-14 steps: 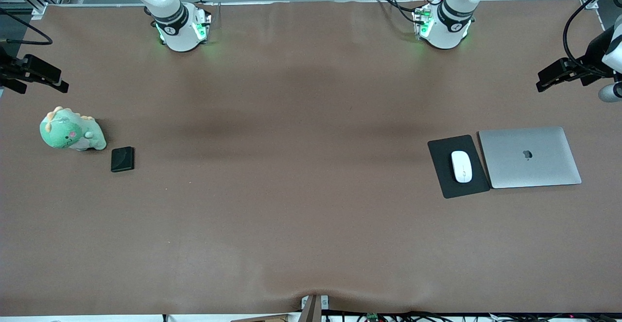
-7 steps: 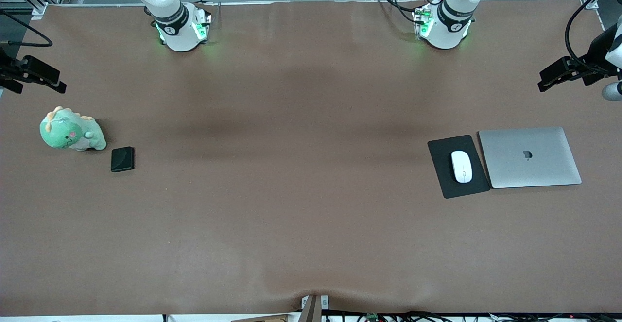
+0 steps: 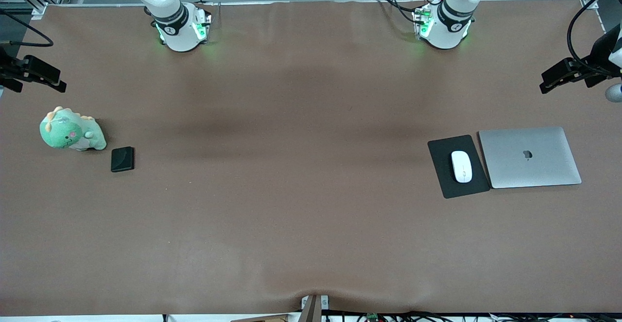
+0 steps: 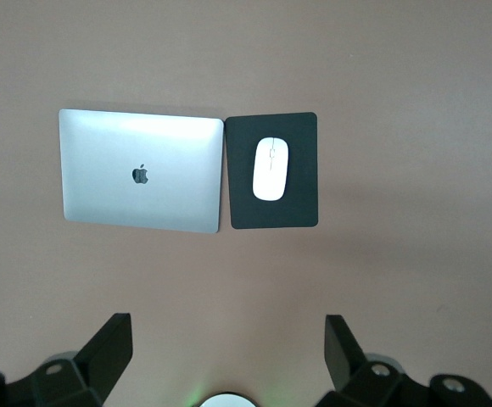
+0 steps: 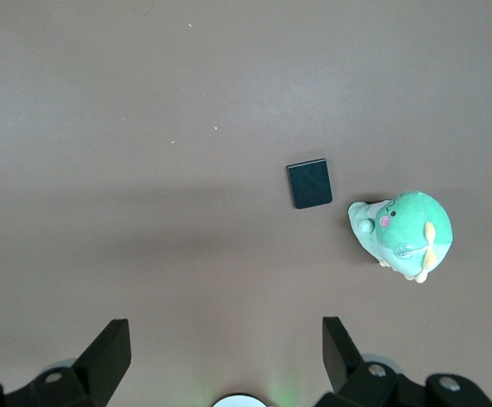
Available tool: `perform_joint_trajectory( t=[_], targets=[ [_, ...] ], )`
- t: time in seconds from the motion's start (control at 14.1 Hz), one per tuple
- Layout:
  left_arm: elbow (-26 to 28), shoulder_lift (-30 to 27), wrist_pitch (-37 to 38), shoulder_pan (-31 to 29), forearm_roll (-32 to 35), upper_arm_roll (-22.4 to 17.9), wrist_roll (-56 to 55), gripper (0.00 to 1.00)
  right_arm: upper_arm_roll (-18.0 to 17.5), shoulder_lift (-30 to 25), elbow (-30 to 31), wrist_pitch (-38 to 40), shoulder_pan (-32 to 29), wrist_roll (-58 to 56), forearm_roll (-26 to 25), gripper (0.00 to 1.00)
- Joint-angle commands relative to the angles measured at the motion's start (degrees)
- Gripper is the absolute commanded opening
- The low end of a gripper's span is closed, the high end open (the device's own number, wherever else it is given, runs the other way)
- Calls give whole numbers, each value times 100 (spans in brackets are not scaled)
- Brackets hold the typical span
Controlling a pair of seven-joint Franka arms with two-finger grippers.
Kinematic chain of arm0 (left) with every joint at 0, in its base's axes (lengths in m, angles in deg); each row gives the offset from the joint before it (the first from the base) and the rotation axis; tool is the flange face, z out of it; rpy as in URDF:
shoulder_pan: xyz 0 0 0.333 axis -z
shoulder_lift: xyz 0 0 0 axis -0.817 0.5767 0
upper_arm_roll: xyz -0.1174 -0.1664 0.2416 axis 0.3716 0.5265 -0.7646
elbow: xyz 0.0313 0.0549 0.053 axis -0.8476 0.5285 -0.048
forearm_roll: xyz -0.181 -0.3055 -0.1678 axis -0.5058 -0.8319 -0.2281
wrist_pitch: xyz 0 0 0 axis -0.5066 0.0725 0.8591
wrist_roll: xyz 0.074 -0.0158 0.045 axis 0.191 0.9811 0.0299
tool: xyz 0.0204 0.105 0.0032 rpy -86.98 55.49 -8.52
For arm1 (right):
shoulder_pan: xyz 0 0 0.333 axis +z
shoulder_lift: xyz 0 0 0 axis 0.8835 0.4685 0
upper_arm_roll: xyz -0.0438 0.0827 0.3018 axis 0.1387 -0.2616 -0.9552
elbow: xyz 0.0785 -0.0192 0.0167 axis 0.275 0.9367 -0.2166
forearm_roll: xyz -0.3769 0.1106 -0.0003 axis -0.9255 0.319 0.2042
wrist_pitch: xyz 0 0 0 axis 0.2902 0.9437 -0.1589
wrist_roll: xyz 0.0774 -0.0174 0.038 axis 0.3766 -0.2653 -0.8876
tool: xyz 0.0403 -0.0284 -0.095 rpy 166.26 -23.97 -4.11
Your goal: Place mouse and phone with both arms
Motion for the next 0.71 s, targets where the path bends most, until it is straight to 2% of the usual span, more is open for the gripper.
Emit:
perform_joint_trajectory(
  t=[0.0, 0.64],
  targets=[
    [-163, 77, 66, -36, -115, 5, 33, 100, -31, -90, 99, 25, 4, 87, -119, 100],
    [-163, 77, 66, -45, -115, 5, 51, 100, -22, -55, 108, 130, -22, 123, -119, 100]
  ],
)
